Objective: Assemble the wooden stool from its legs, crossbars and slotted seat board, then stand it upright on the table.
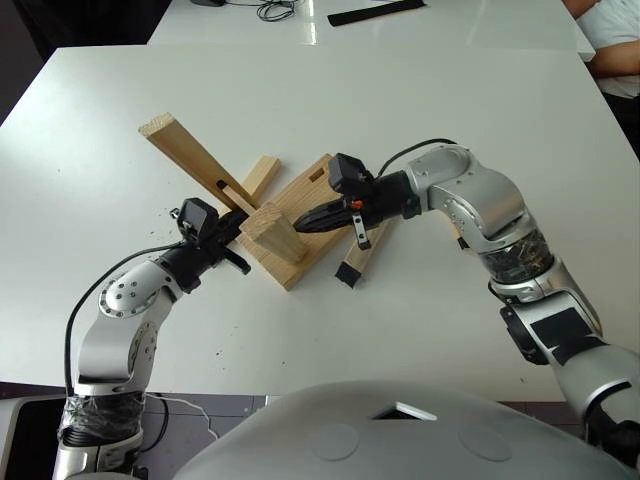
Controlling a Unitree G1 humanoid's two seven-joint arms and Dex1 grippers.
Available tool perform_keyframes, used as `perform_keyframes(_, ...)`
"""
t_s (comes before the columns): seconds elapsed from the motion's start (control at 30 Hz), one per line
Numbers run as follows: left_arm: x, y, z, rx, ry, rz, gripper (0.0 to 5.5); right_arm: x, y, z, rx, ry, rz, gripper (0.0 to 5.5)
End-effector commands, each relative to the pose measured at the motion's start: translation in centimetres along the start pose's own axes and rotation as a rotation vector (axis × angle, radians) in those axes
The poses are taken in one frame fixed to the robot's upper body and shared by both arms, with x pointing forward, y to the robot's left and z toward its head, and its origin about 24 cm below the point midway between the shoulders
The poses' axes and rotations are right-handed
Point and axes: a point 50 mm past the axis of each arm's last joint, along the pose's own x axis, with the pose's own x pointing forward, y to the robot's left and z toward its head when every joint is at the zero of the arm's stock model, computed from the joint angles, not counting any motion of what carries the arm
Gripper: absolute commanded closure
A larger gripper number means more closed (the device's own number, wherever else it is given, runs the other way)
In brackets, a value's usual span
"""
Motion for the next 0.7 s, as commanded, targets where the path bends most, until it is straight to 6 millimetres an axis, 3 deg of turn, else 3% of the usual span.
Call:
perform_keyframes(0.03, 0.3, -0.3, 0.2, 0.009, -0.023, 0.015, 5.48, 0.7, 0.9, 1.5, -0.035, 0.045, 0.003, 5.5)
perform_keyframes(0.2, 0.4, -0.7, -0.3, 0.012, -0.01, 0.006, 5.48, 0.3, 3.0, 1.3, -0.024, 0.064, 0.039, 5.5)
perform_keyframes(0.33, 0.1, 0.7, -0.4, 0.043, 0.006, 0.041, 5.48, -0.6, 2.0, 1.5, -0.013, 0.023, -0.066, 5.5)
perform_keyframes(0.43, -0.4, 2.0, 0.3, 0.071, 0.004, 0.049, 5.48, -3.0, 0.4, 3.0, -0.03, -0.061, -0.205, 5.5)
perform_keyframes(0.53, -1.5, 1.3, 1.5, 0.042, -0.042, 0.002, 5.48, -6.8, -1.6, 3.9, -0.081, -0.088, -0.381, 5.5)
perform_keyframes(0.6, -2.4, 0.5, 2.0, 0.002, -0.071, -0.023, 5.48, -8.9, -2.9, 3.1, -0.114, -0.049, -0.487, 5.5)
perform_keyframes(0.7, -3.4, 0.2, 2.9, -0.069, -0.12, -0.016, 5.48, -11.4, -5.0, -0.8, -0.114, 0.074, -0.651, 5.5)
